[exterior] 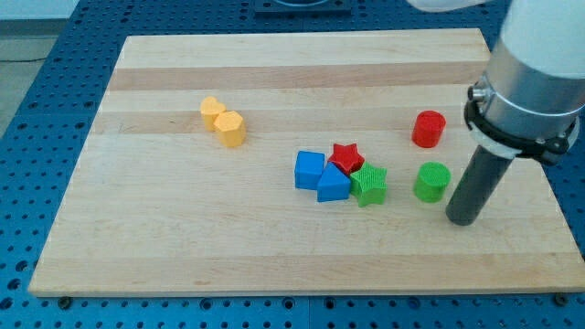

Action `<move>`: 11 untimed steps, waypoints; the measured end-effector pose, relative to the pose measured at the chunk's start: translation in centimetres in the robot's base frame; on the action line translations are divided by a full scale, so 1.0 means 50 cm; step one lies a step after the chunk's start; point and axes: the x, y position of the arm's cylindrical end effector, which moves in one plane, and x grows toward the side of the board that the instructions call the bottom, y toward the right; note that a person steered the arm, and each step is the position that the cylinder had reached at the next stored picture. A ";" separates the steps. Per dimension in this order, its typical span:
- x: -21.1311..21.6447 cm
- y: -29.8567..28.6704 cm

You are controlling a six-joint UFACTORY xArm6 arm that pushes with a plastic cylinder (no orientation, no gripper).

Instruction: Push the green circle to the top right side of the green star

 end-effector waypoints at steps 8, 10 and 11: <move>-0.125 -0.033; -0.125 -0.068; -0.125 -0.077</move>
